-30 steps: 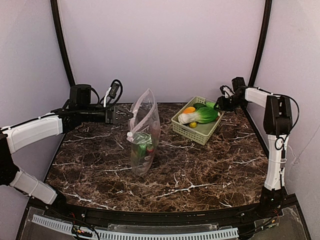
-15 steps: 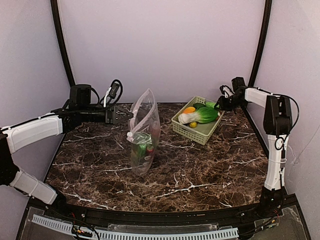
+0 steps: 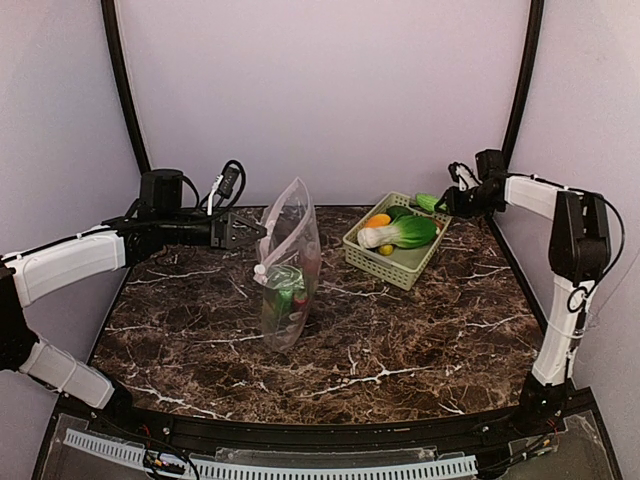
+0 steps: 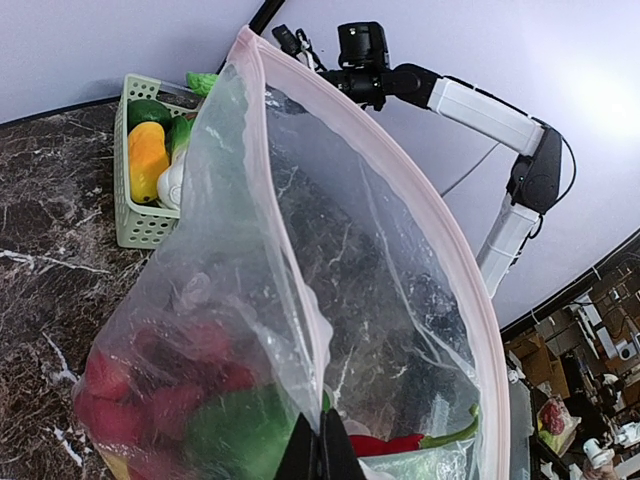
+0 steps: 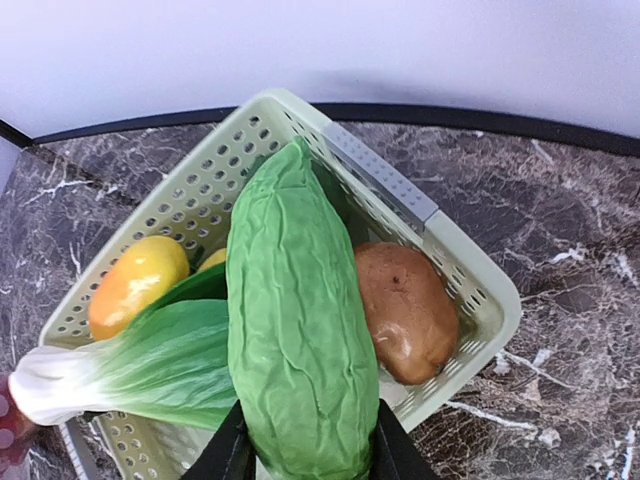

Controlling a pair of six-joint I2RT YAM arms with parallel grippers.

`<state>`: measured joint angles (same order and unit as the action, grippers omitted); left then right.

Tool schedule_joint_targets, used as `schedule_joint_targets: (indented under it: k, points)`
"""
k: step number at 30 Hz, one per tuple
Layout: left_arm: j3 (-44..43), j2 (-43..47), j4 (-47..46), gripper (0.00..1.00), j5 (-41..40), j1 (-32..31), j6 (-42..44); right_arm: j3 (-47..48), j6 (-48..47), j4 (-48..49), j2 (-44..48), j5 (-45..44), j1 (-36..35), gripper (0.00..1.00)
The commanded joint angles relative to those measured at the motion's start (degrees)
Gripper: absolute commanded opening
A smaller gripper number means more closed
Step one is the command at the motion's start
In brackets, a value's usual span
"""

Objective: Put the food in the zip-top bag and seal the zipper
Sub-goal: Pick up the fake vegetable from the bin.

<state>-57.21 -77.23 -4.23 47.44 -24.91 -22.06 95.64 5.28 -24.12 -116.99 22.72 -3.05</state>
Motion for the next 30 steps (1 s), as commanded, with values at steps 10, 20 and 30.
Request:
schedule_joint_targets:
  k: [10,20,30]
  points:
    - [-0.4,1.5,0.6,0.01,0.4,0.4,1.0,-16.4,3.3,5.7,25.4,-4.5,-6.2,0.27]
    - [0.3,3.5,-1.6,0.01,1.4,0.4,0.4,-19.9,6.5,-1.6,40.0,-12.1,-20.8,0.27]
    - [1.0,3.4,-3.7,0.01,2.8,0.3,-0.6,-3.6,4.1,-17.2,34.7,-22.5,-42.5,0.27]
